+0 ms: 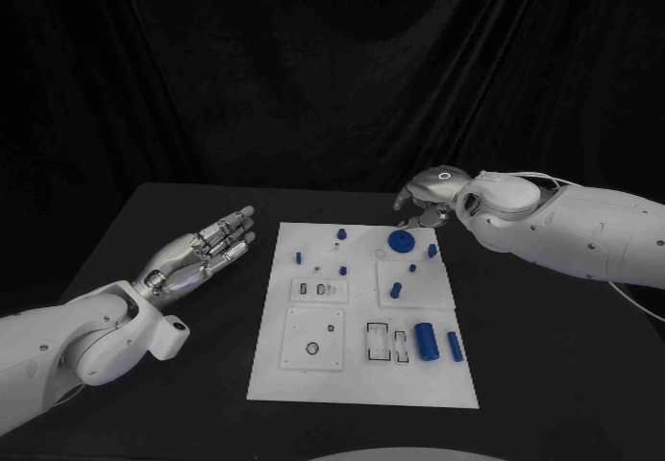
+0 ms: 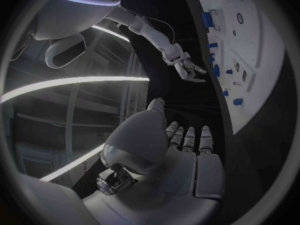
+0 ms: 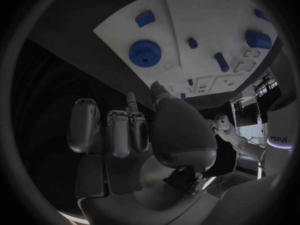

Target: Assemble the parts on the task board

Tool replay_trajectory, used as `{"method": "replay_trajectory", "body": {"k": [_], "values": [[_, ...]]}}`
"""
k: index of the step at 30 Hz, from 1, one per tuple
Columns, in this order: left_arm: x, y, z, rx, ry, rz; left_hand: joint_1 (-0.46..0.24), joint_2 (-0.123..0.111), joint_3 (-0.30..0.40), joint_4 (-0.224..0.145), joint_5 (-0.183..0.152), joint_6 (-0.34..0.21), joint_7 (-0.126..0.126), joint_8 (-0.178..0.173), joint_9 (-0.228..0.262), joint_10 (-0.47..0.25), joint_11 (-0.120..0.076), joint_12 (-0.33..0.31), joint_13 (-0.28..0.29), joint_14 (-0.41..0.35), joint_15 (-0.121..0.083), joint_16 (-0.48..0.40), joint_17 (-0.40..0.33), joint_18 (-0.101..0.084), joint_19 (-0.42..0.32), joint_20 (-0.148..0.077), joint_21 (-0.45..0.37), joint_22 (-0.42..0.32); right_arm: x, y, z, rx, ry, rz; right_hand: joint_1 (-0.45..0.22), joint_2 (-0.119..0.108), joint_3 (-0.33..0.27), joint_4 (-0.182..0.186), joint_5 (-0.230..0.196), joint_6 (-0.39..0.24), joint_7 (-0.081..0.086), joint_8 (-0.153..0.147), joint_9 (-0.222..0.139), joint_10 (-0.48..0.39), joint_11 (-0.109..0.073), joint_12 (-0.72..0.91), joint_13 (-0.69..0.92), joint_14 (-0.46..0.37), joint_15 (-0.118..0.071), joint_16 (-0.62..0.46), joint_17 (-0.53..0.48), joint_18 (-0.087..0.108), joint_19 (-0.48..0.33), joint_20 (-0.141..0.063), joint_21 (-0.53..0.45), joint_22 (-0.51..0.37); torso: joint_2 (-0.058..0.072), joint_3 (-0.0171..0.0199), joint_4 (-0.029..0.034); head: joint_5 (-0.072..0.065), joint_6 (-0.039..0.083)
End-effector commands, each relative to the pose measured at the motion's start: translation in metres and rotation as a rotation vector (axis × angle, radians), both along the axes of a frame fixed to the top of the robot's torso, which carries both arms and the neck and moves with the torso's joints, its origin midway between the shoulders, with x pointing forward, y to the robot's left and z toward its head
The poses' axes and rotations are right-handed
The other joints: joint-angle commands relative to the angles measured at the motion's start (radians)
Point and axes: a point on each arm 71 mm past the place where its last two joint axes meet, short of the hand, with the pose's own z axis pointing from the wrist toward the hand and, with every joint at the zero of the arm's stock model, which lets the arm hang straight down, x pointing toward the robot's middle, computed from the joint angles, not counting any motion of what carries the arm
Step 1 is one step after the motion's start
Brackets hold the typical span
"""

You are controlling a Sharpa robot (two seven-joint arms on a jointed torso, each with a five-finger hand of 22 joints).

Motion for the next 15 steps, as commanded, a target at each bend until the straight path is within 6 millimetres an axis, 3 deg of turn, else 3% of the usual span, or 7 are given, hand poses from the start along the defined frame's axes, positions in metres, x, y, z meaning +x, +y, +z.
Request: {"method": "replay_trajectory", "body": {"k": [1, 6, 10, 15], "values": [[-0.001, -0.002, 0.005, -0.049, -0.043, -0.026, 0.011, 0.002, 0.006, -0.001, 0.003, 0.003, 0.005, 0.002, 0.001, 0.001, 0.006, -0.007, -0.001, 0.001, 0.008, -0.004, -0.001, 0.003, -0.001, 0.009, -0.006, -0.002, 0.001, -0.007, -0.010, -0.025, 0.044, -0.047, -0.013, -0.004, -0.002, 0.011, 0.003, 0.002, -0.001, 0.004, 0.003, 0.106, -0.005, 0.004, 0.263, 0.091, -0.010, 0.017, 0.232, -0.011, 0.018, -0.004, 0.025, 0.092, 0.000, 0.0003, -0.0022, 0.003, -0.002], [0.000, -0.003, 0.005, -0.049, -0.040, -0.030, 0.012, 0.001, 0.006, -0.001, 0.003, 0.003, 0.006, 0.002, 0.001, 0.001, 0.006, -0.007, -0.001, 0.001, 0.011, -0.004, -0.001, 0.003, -0.001, 0.011, -0.006, -0.002, 0.001, -0.010, -0.019, -0.033, 0.064, -0.062, -0.035, -0.020, 0.000, 0.040, 0.003, 0.007, -0.006, 0.005, 0.008, 0.106, -0.011, 0.004, 0.263, 0.104, -0.018, 0.035, 0.263, -0.025, 0.059, -0.013, 0.079, 0.142, 0.000, 0.0015, -0.0008, 0.001, -0.003], [0.000, -0.004, 0.005, -0.050, -0.038, -0.033, 0.012, 0.001, 0.007, -0.001, 0.003, 0.002, 0.005, 0.002, 0.001, 0.001, 0.006, -0.007, -0.001, 0.001, 0.013, -0.004, -0.001, 0.002, -0.001, 0.012, -0.006, -0.002, 0.000, -0.011, -0.025, -0.037, 0.074, -0.069, -0.021, -0.027, 0.013, 0.041, 0.009, -0.003, -0.014, -0.005, 0.003, 0.106, -0.020, 0.004, 0.263, 0.077, -0.017, -0.023, 0.176, -0.022, 0.055, -0.014, 0.065, 0.134, -0.001, 0.0012, 0.0018, -0.004, -0.007], [0.000, -0.005, 0.005, -0.050, -0.036, -0.037, 0.013, 0.001, 0.007, -0.001, 0.003, 0.002, 0.005, 0.002, 0.001, 0.001, 0.006, -0.007, -0.001, 0.001, 0.014, -0.004, -0.001, 0.002, -0.001, 0.013, -0.006, -0.002, 0.000, -0.011, -0.029, -0.039, 0.081, -0.073, -0.005, -0.027, 0.021, 0.029, 0.018, -0.003, -0.012, -0.008, 0.001, 0.106, -0.018, 0.004, 0.263, 0.075, -0.016, -0.038, 0.158, -0.022, 0.056, -0.013, 0.062, 0.135, -0.001, 0.0008, 0.0028, -0.006, -0.008]]}}
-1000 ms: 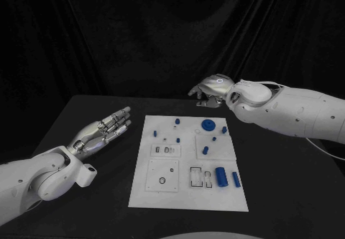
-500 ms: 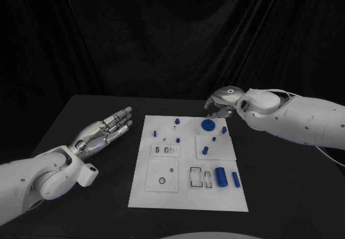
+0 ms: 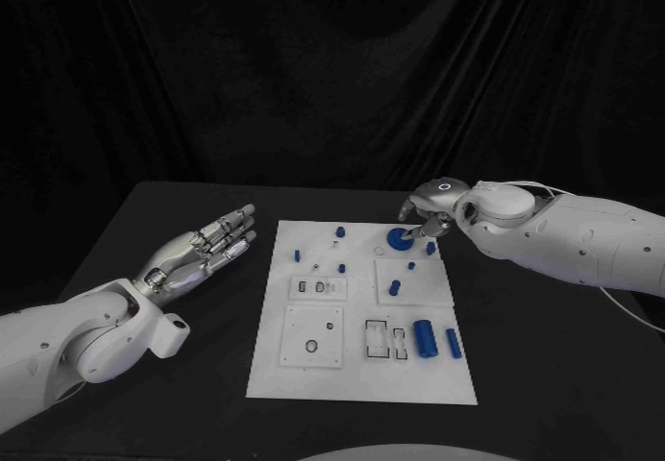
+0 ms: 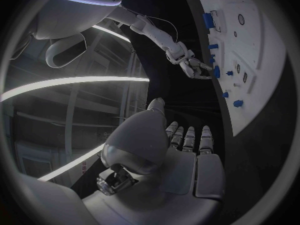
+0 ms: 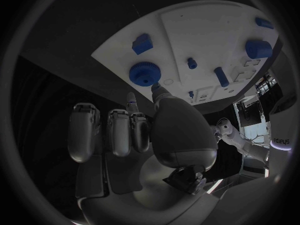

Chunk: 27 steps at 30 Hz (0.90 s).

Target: Assemble the parts on the task board

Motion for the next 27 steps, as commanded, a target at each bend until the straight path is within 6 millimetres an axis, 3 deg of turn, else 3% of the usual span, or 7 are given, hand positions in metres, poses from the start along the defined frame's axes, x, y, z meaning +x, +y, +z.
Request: {"method": "replay_trajectory", "body": {"k": [1, 12, 27], "values": [[-0.001, -0.002, 0.005, -0.047, -0.040, -0.025, 0.013, 0.001, 0.007, -0.001, 0.003, 0.002, 0.005, 0.002, 0.001, 0.001, 0.006, -0.007, -0.001, 0.001, 0.007, -0.004, -0.002, 0.002, -0.001, 0.006, -0.006, -0.002, 0.000, -0.002, -0.004, -0.011, 0.012, -0.028, 0.015, 0.003, 0.005, -0.006, 0.007, -0.001, -0.003, -0.004, -0.002, 0.105, -0.002, 0.003, 0.263, 0.076, -0.005, -0.006, 0.157, -0.007, 0.002, 0.000, -0.004, 0.134, -0.001, -0.0004, 0.0019, -0.002, 0.000], [0.000, -0.003, 0.005, -0.047, -0.035, -0.031, 0.013, 0.001, 0.008, -0.001, 0.003, 0.001, 0.006, 0.002, 0.001, 0.001, 0.006, -0.007, -0.001, 0.001, 0.010, -0.004, -0.002, 0.002, -0.001, 0.009, -0.006, -0.002, 0.002, 0.002, -0.015, -0.004, 0.010, -0.016, 0.044, 0.007, 0.015, -0.036, 0.048, 0.030, 0.009, 0.011, 0.009, 0.105, 0.006, 0.003, 0.263, 0.080, -0.010, -0.003, 0.166, -0.006, 0.005, -0.004, -0.007, 0.136, -0.001, -0.0011, 0.0006, 0.000, -0.004], [0.000, -0.004, 0.003, -0.045, -0.019, -0.043, 0.015, 0.001, 0.009, -0.001, 0.006, 0.003, 0.008, 0.002, 0.001, 0.001, 0.009, -0.007, -0.001, 0.001, 0.015, -0.004, -0.002, 0.002, -0.001, 0.014, -0.006, -0.002, 0.000, 0.006, -0.029, 0.001, 0.023, 0.000, 0.094, 0.001, 0.037, -0.095, 0.182, 0.059, 0.023, 0.049, 0.056, 0.105, 0.016, 0.003, 0.263, 0.082, -0.009, -0.004, 0.171, -0.007, 0.010, -0.003, -0.008, 0.144, -0.001, -0.0007, 0.0006, 0.002, -0.010]]}}
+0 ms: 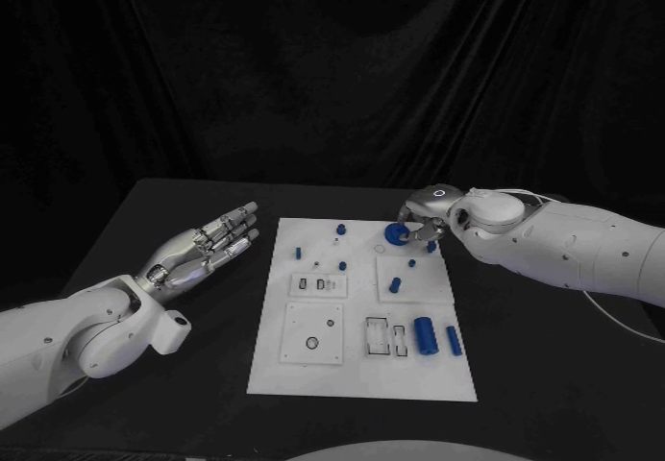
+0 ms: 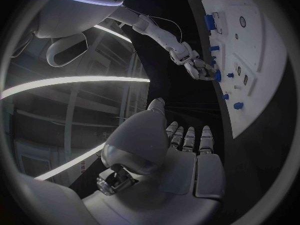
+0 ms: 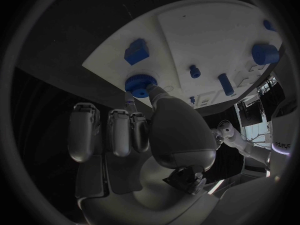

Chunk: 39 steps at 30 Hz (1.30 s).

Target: Assemble the parts on the task board

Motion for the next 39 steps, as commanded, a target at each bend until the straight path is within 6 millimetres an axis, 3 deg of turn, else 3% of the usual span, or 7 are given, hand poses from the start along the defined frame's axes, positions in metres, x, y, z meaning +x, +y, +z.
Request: {"method": "replay_trajectory", "body": {"k": [1, 11, 16, 18, 23, 28, 39], "values": [[-0.001, -0.002, 0.004, -0.040, -0.026, -0.026, 0.011, -0.002, 0.007, 0.002, 0.006, -0.001, 0.005, 0.002, 0.002, 0.001, 0.009, -0.007, -0.001, 0.001, 0.008, -0.004, -0.001, 0.002, -0.001, 0.007, -0.006, -0.001, -0.003, 0.000, -0.007, -0.004, 0.008, 0.008, 0.014, -0.006, 0.001, -0.011, 0.023, -0.011, 0.002, 0.006, 0.009, 0.105, 0.009, 0.003, 0.263, 0.079, -0.005, 0.001, 0.173, -0.008, 0.011, -0.004, -0.002, 0.146, 0.001, 0.0001, -0.0001, 0.000, -0.001], [0.000, -0.002, 0.003, -0.034, -0.016, -0.030, 0.013, -0.001, 0.010, 0.001, 0.008, -0.001, 0.007, 0.002, 0.001, 0.001, 0.011, -0.007, -0.001, 0.001, 0.014, -0.004, -0.001, 0.001, -0.001, 0.013, -0.006, -0.001, -0.005, 0.003, -0.009, -0.001, 0.013, 0.012, 0.012, -0.010, 0.006, -0.025, 0.073, -0.056, -0.004, 0.039, 0.046, 0.105, 0.003, 0.003, 0.263, 0.079, -0.013, -0.001, 0.173, -0.011, 0.020, -0.009, 0.008, 0.157, 0.000, 0.0001, -0.0006, -0.001, -0.003], [0.000, -0.002, 0.003, -0.032, -0.013, -0.030, 0.014, -0.001, 0.011, 0.001, 0.008, -0.002, 0.008, 0.002, 0.001, 0.001, 0.012, -0.007, -0.001, 0.001, 0.018, -0.004, -0.001, 0.001, -0.001, 0.015, -0.006, -0.001, -0.006, 0.005, -0.009, 0.010, 0.001, 0.022, 0.002, -0.010, 0.009, -0.034, 0.176, -0.068, -0.015, 0.142, 0.133, 0.105, -0.007, 0.003, 0.263, 0.079, -0.020, -0.006, 0.168, -0.014, 0.028, -0.019, 0.018, 0.168, 0.000, -0.0005, -0.0012, 0.002, -0.002], [0.000, -0.002, 0.003, -0.031, -0.011, -0.029, 0.014, -0.001, 0.011, 0.001, 0.008, -0.002, 0.008, 0.002, 0.001, 0.001, 0.012, -0.007, -0.001, 0.001, 0.018, -0.004, -0.001, 0.001, -0.001, 0.015, -0.006, -0.001, -0.007, 0.005, -0.008, 0.017, -0.010, 0.029, -0.016, -0.017, 0.022, -0.027, 0.255, -0.113, -0.019, 0.219, 0.207, 0.105, -0.010, 0.003, 0.263, 0.079, -0.024, -0.010, 0.165, -0.016, 0.032, -0.020, 0.023, 0.176, 0.000, -0.0007, -0.0014, 0.002, -0.002], [0.000, -0.001, 0.002, -0.028, -0.009, -0.027, 0.015, 0.000, 0.012, 0.001, 0.009, -0.004, 0.008, 0.001, 0.001, 0.001, 0.012, -0.007, -0.001, 0.001, 0.021, -0.004, -0.001, 0.000, -0.001, 0.017, -0.006, -0.001, -0.009, 0.005, -0.005, 0.036, -0.036, 0.044, -0.039, -0.028, 0.039, -0.011, 0.347, -0.119, -0.025, 0.273, 0.254, 0.105, -0.016, 0.003, 0.263, 0.079, -0.027, -0.015, 0.158, -0.023, 0.048, -0.024, 0.049, 0.195, 0.000, -0.0003, 0.0000, 0.002, -0.002], [0.000, 0.000, 0.002, -0.026, -0.007, -0.026, 0.015, 0.000, 0.013, 0.001, 0.010, -0.005, 0.008, 0.001, 0.001, 0.001, 0.012, -0.007, -0.001, 0.001, 0.023, -0.004, -0.001, 0.000, -0.001, 0.020, -0.006, -0.001, -0.011, 0.006, -0.003, 0.053, -0.054, 0.051, -0.056, -0.036, 0.049, 0.005, 0.361, -0.124, -0.028, 0.302, 0.283, 0.105, -0.019, 0.003, 0.263, 0.078, -0.029, -0.020, 0.150, -0.027, 0.056, -0.026, 0.063, 0.205, 0.000, -0.0003, 0.0004, 0.003, -0.001], [0.000, 0.000, 0.002, -0.023, -0.002, -0.026, 0.015, 0.000, 0.014, 0.001, 0.010, -0.005, 0.008, 0.001, 0.001, 0.001, 0.013, -0.007, -0.001, 0.001, 0.026, -0.004, -0.001, 0.000, -0.001, 0.022, -0.006, -0.001, -0.014, 0.015, 0.008, 0.115, -0.049, 0.045, -0.069, -0.043, 0.056, 0.020, 0.345, -0.127, -0.027, 0.317, 0.299, 0.105, -0.021, 0.003, 0.263, 0.078, -0.030, -0.023, 0.145, -0.030, 0.063, -0.027, 0.075, 0.213, -0.001, -0.0009, -0.0012, 0.005, -0.002]]}}
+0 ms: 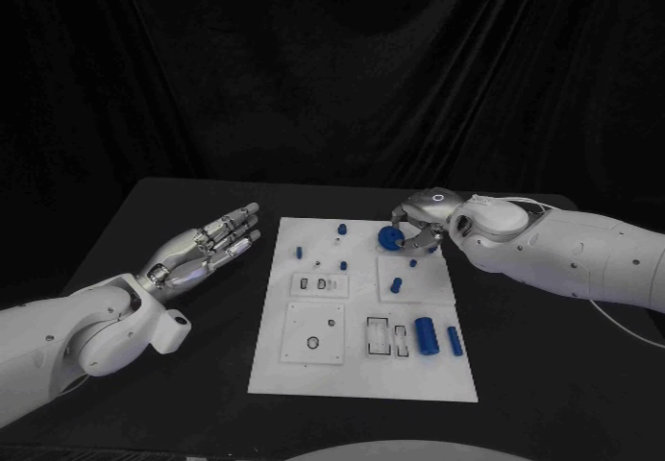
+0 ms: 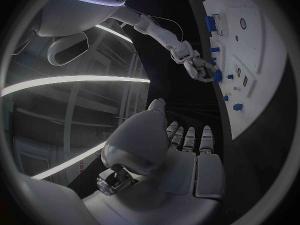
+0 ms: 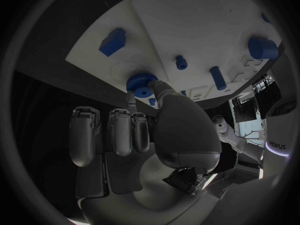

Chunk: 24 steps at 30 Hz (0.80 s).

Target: Assemble the parts on the task board

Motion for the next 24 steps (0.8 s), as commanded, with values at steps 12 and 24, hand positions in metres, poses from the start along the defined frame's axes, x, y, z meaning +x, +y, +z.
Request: {"method": "replay_trajectory", "body": {"k": [12, 24], "values": [[-0.001, 0.000, 0.002, -0.016, -0.006, -0.012, 0.008, 0.000, 0.007, -0.001, 0.006, -0.002, 0.005, 0.001, 0.001, 0.001, 0.007, -0.007, -0.001, -0.002, 0.010, -0.004, -0.002, -0.001, -0.001, 0.009, -0.006, -0.001, 0.003, 0.031, 0.013, 0.069, -0.015, 0.036, -0.013, -0.001, 0.013, 0.016, 0.003, 0.000, 0.002, -0.001, 0.062, 0.105, -0.004, 0.004, 0.263, 0.081, -0.005, -0.004, 0.142, -0.019, 0.068, -0.006, 0.021, 0.224, 0.000, -0.0002, -0.0003, 0.001, -0.005], [-0.001, -0.003, 0.002, -0.015, -0.002, -0.016, 0.008, 0.000, 0.007, -0.002, 0.007, -0.001, 0.005, 0.001, 0.001, 0.001, 0.008, -0.007, -0.001, -0.002, 0.011, -0.004, -0.002, -0.001, -0.001, 0.010, -0.006, -0.001, 0.004, 0.065, 0.013, 0.062, 0.016, 0.094, -0.007, -0.002, 0.026, 0.016, 0.002, -0.007, 0.005, -0.013, 0.058, 0.105, -0.002, 0.004, 0.263, 0.082, -0.004, -0.002, 0.143, -0.020, 0.069, -0.005, 0.024, 0.227, 0.001, -0.0002, 0.0013, -0.001, -0.010]]}}
